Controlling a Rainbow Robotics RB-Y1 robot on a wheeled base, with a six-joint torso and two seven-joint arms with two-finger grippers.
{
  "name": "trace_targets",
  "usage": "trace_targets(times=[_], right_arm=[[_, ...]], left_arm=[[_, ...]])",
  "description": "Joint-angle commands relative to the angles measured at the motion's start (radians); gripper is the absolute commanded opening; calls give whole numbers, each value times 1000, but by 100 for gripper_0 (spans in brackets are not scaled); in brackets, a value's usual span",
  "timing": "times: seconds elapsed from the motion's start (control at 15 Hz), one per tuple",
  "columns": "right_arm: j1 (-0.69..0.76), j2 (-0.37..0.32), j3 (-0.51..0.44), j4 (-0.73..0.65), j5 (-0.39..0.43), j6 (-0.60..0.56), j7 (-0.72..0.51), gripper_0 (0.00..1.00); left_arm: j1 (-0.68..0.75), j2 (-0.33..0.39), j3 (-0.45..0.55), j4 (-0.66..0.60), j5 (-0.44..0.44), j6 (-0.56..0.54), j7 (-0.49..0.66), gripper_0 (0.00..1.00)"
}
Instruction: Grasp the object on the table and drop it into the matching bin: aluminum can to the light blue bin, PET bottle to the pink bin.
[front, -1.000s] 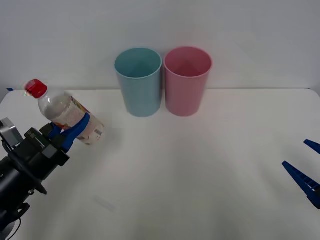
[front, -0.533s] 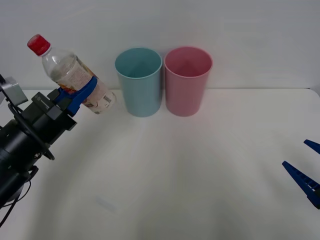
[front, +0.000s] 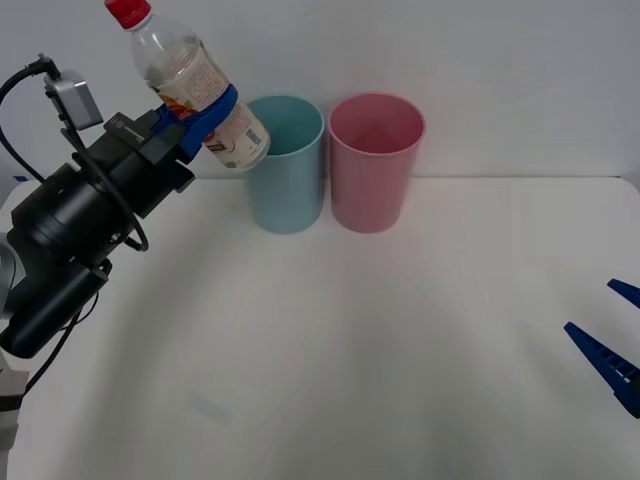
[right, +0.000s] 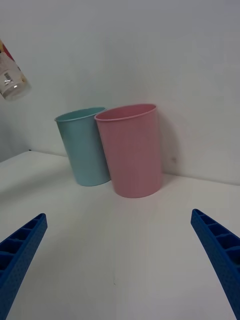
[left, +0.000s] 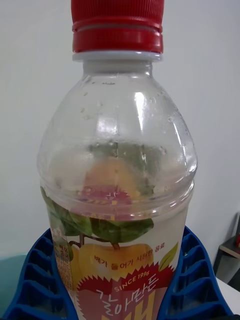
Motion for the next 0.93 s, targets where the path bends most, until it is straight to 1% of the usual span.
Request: trace_targets(times=[0.07,0.2,0.47,0.67,0.73,0.93], right_arm=[[0,0,0,0,0,0,0,100],[0,0,0,0,0,0,0,100],[0,0,0,0,0,0,0,100],[0,0,0,0,0,0,0,100],[0,0,0,0,0,0,0,100],[0,0,0,0,0,0,0,100]], left_arm=[[-102,1,-20,92,-19,0,-8,0],[-186,-1,-42,176,-23,0,-22,0],[-320,-4,-88,310,-71,14,-52,0],[-441,-45,-94,466,-120,17,-174,0],[-484,-65,-94,515,-143,19,-198,0],[-582,-116,-94,627,-223,46,-217,0]])
